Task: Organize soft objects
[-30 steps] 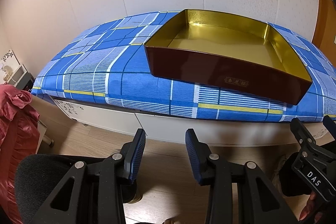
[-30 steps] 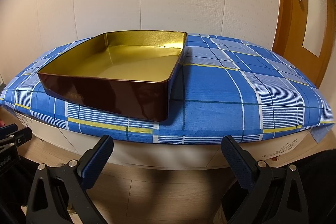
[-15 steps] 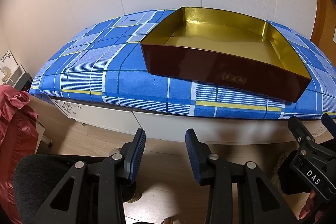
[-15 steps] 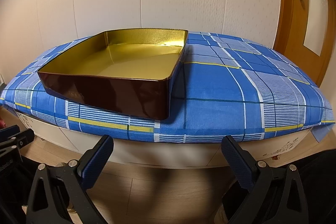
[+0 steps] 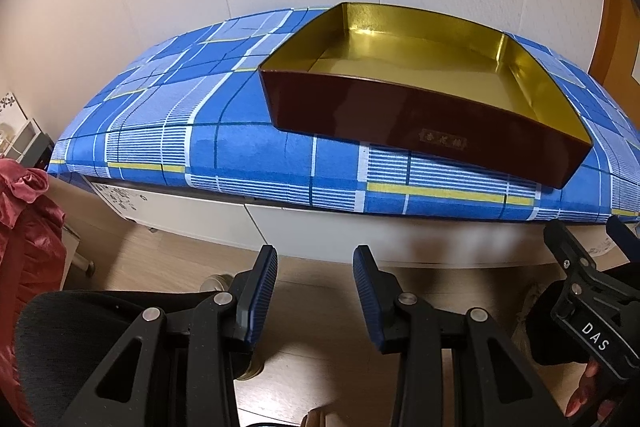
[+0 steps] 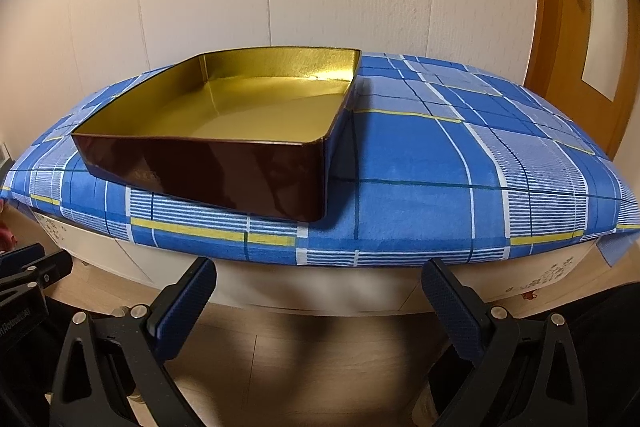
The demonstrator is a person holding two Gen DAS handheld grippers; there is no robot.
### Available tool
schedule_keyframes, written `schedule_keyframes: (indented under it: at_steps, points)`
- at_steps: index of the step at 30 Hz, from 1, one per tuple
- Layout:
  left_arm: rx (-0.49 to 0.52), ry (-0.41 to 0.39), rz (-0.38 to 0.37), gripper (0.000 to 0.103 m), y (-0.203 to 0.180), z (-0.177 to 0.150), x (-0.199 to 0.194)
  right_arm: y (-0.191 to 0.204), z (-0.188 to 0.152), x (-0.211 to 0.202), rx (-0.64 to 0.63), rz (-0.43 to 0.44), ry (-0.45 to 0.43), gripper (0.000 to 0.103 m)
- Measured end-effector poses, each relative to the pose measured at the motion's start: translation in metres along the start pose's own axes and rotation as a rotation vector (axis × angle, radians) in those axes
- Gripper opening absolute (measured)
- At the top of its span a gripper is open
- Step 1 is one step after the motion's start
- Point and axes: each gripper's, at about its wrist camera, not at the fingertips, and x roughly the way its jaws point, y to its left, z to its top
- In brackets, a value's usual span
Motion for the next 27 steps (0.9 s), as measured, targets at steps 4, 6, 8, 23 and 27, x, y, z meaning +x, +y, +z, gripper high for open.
schedule_keyframes:
  at_steps: [4,6,8,23,27]
  points:
    - [-0.009,0.031,-0.058,0.039,0.003,-0.001,0.007,0.002,-0.004,0.007,-0.03,0.006,0.028,0.103]
    - [-0.015,0.061,-0.109,0.039,0.006,-0.004,0.013,0.005,-0.008,0.014,-0.066,0.002,0.061,0.103]
    - [-0.028,0.087,-0.166,0.039,0.01,-0.007,0.019,0.008,-0.013,0.02,-0.101,0.003,0.089,0.103]
    - [-0.189,0.2,-0.408,0.039,0.03,-0.022,0.045,0.074,-0.083,0.117,-0.749,-0.092,0.311,0.103]
    - [-0.171,0.214,-0.418,0.039,0.031,-0.025,0.05,0.069,-0.092,0.147,-0.868,-0.111,0.345,0.103]
